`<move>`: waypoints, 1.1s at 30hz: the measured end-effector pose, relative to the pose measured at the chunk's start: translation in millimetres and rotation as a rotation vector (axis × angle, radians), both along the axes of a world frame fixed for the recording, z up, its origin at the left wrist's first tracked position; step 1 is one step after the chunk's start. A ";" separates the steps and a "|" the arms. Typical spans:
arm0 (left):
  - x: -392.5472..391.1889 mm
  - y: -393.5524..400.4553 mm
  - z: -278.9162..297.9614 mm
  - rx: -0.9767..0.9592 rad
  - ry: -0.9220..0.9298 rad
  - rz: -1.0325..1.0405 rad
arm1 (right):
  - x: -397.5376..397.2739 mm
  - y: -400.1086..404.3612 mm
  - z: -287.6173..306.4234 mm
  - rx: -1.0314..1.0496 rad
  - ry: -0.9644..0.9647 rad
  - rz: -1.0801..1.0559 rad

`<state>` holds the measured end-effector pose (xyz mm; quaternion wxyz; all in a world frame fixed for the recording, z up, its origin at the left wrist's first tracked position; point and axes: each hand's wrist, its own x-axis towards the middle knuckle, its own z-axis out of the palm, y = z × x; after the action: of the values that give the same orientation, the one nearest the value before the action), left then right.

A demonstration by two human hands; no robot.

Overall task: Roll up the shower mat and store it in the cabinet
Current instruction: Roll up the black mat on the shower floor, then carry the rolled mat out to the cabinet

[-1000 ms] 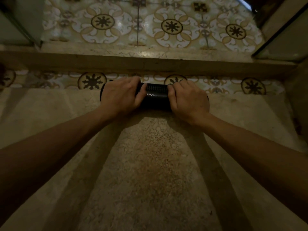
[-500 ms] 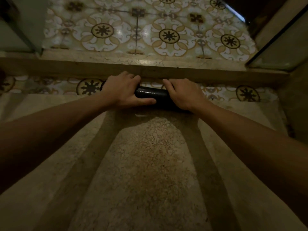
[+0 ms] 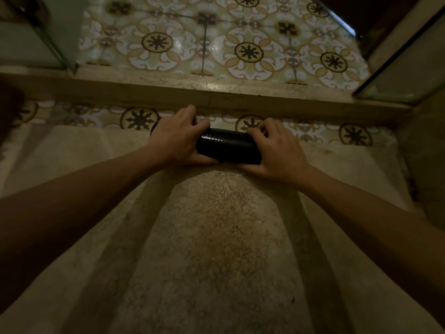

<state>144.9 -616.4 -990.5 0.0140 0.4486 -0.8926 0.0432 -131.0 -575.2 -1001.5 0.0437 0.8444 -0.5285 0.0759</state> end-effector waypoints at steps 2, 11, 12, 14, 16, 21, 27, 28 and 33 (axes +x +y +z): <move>0.3 -0.9 2.8 0.024 -0.006 -0.004 | -2.8 -1.5 -0.2 -0.009 0.050 0.001; 2.2 20.9 33.1 0.197 -0.029 -0.022 | 5.9 14.9 31.1 0.210 0.133 0.071; 7.3 34.8 44.1 0.221 -0.024 -0.027 | 10.7 25.7 44.0 0.250 0.134 0.100; 16.5 65.8 75.0 0.273 0.004 -0.033 | 19.3 48.7 77.6 0.331 0.125 0.136; 23.4 93.3 115.3 0.333 0.012 -0.022 | 26.6 70.3 119.2 0.400 0.113 0.151; 40.1 134.5 243.7 0.412 0.028 -0.047 | 45.1 122.2 243.5 0.525 0.080 0.134; 57.6 177.9 410.1 0.453 0.057 -0.010 | 66.4 163.8 415.3 0.664 0.050 0.088; 59.8 184.5 440.0 0.467 0.069 -0.004 | 68.0 170.0 444.4 0.677 0.039 0.091; 66.5 210.9 587.3 0.568 0.050 0.074 | 81.6 188.9 595.2 0.735 0.034 0.096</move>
<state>211.5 -405.5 -403.2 -0.0916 0.4678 -0.8513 -0.2192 -49.3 -386.3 -406.3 -0.2572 0.8287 -0.4796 -0.1311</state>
